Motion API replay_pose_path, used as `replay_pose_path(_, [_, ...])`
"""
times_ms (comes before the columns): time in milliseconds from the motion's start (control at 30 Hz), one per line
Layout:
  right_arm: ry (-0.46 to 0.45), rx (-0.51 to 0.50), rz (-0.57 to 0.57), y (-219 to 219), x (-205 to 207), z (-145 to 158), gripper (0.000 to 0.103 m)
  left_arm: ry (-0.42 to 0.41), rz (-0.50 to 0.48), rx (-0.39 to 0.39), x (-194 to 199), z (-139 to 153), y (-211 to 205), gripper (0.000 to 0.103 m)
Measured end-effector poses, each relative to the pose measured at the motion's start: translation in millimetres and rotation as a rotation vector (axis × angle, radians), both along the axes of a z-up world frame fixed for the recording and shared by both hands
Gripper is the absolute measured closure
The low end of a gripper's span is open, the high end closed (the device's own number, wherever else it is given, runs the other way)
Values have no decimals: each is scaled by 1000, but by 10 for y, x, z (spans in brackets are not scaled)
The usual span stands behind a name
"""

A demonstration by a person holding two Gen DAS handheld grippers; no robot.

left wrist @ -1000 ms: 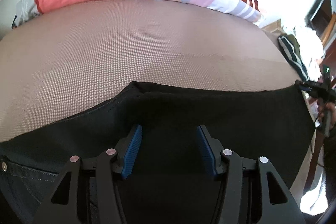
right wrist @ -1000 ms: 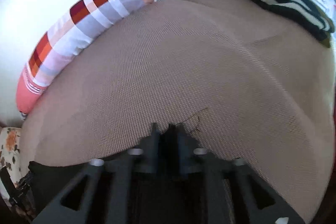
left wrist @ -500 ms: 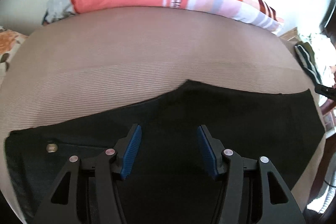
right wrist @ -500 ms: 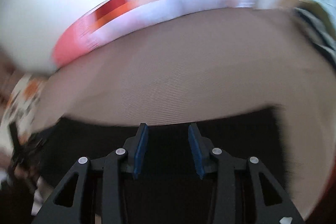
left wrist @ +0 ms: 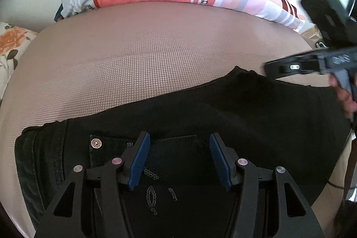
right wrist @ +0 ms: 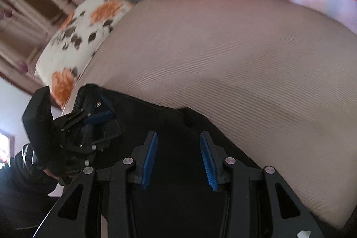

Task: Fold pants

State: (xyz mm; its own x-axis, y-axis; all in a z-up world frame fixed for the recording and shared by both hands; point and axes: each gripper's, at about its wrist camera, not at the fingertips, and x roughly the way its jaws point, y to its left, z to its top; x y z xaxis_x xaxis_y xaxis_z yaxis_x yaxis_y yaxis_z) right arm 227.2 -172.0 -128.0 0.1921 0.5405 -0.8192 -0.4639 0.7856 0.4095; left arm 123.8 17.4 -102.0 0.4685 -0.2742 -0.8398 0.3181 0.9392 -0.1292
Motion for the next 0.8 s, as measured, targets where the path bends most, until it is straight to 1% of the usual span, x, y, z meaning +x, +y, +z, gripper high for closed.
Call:
replay_pose_path(67, [34,-12,37,122,100,-97,64,0,-1,-17,-2,-1,28,47])
replay_pose_path(133, [43,-53,63,213,173,-177,65,6,-3,-25,6,6,39,46])
replay_pose_path(200, [67,-52,87,254,201,-249,65,13,-4,-33,11,7,51,46])
replay_pose_path(233, [84,-42,97,263,209,-275,67,9,1,-41,20,7,55,46])
replay_pose_path(267, [92,-24,101,262,202,-277,79,12,2,-43,26,8,57,46])
replay_pose_path(300, [72,-23,88,267,191,-253,92,14,1,-41,32,11,52,46])
replay_pose_path(400, [-11,6,17,199,143,-159,96,16,5,-34,37,5,40,46])
replay_pose_path(533, [-65,-68,-27,265,163,-309,96,-6,-9,7,26,-22,-22,46])
replay_pose_path(567, [-87,-77,-27,277,170,-317,96,-10,-13,13,27,-26,-29,46])
replay_pose_path(633, [-94,-73,-53,253,174,-321,94,-14,-16,22,21,-29,-47,46])
replay_pose_path(667, [-98,-75,-55,242,163,-311,92,-15,-17,23,25,-30,-49,46])
replay_pose_path(700, [-108,-79,-59,233,143,-283,83,-13,-14,22,34,-28,-50,46])
replay_pose_path(733, [-134,-87,-81,205,97,-215,77,-8,-6,14,41,-17,-45,46])
replay_pose_path(767, [-159,-87,-107,146,43,-141,73,0,7,0,39,9,-32,46])
replay_pose_path(800, [-173,-80,-128,100,5,-85,73,6,15,-15,34,32,-18,46])
